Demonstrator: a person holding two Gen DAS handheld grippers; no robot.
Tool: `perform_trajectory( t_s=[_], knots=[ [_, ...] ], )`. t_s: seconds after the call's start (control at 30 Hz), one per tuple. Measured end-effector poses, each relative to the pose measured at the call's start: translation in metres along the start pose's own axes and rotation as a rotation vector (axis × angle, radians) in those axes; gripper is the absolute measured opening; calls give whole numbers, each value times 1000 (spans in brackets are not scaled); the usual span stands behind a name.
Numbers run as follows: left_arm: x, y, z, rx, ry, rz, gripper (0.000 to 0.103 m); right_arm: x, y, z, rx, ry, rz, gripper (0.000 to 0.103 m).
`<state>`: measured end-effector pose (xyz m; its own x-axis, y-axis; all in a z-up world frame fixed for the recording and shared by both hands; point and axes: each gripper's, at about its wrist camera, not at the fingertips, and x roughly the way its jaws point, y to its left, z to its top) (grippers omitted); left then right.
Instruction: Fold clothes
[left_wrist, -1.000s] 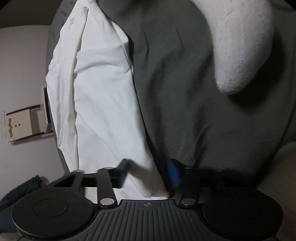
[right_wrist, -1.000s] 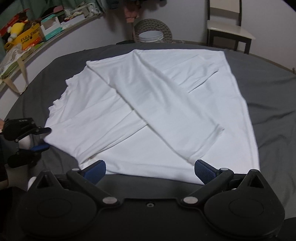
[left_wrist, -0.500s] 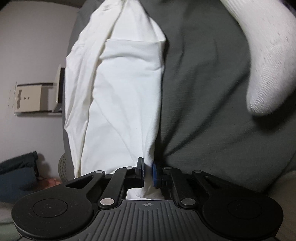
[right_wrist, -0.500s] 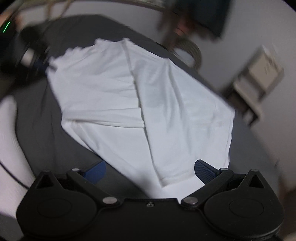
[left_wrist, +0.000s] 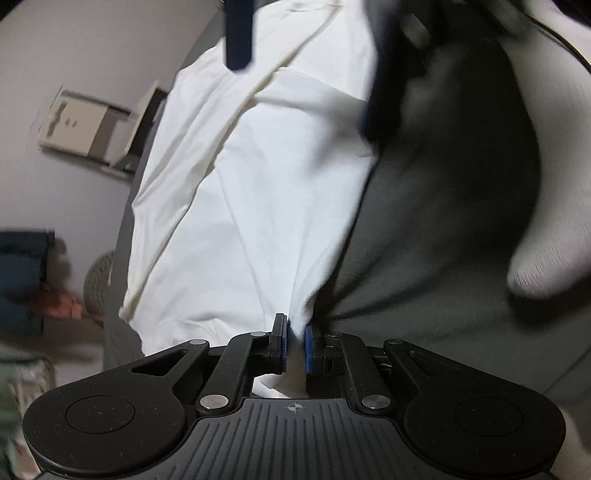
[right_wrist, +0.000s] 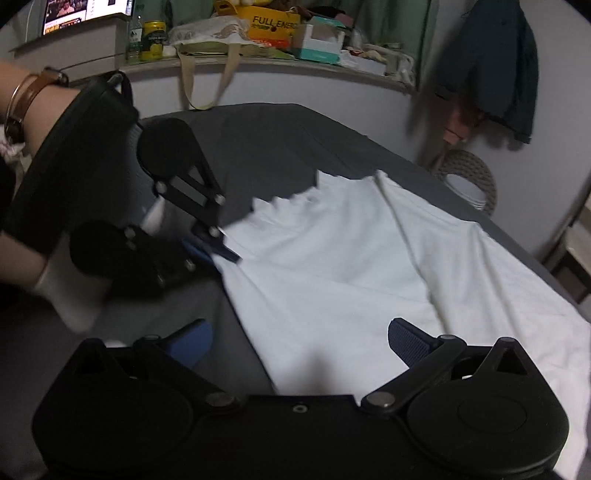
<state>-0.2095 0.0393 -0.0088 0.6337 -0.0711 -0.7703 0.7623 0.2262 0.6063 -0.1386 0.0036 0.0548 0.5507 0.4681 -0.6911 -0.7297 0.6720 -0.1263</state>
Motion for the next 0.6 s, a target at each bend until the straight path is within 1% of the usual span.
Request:
perform_trajectory(
  t_s=[0.13, 0.17, 0.2, 0.23, 0.27, 0.33, 0.4, 0.47, 0.6],
  knots=[
    [0, 16, -9, -129, -8, -58, 17, 8, -2, -2, 31, -7, 24, 103],
    [-1, 20, -12, -171, -11, -69, 24, 10, -4, -5, 46, -5, 27, 103],
    [-2, 26, -16, -216, -21, -80, 36, 13, -5, -6, 60, 2, 27, 103],
    [-2, 31, -20, -260, -34, -90, 44, 15, -6, -8, 75, 10, 30, 103],
    [-3, 37, -25, -305, -48, -101, 64, 17, -7, -9, 89, 19, 33, 103],
    [-6, 49, -35, -395, -90, -89, 80, 19, -6, -12, 112, 25, 34, 103],
    [-9, 64, -48, -515, -131, -113, 80, 18, -4, -14, 122, 20, 44, 103],
    [-10, 80, -61, -659, -161, -130, 80, 18, -1, -14, 123, 11, 51, 103],
    [-2, 106, -85, -942, -199, -116, 80, 20, 6, -12, 119, -7, 58, 103]
  ],
)
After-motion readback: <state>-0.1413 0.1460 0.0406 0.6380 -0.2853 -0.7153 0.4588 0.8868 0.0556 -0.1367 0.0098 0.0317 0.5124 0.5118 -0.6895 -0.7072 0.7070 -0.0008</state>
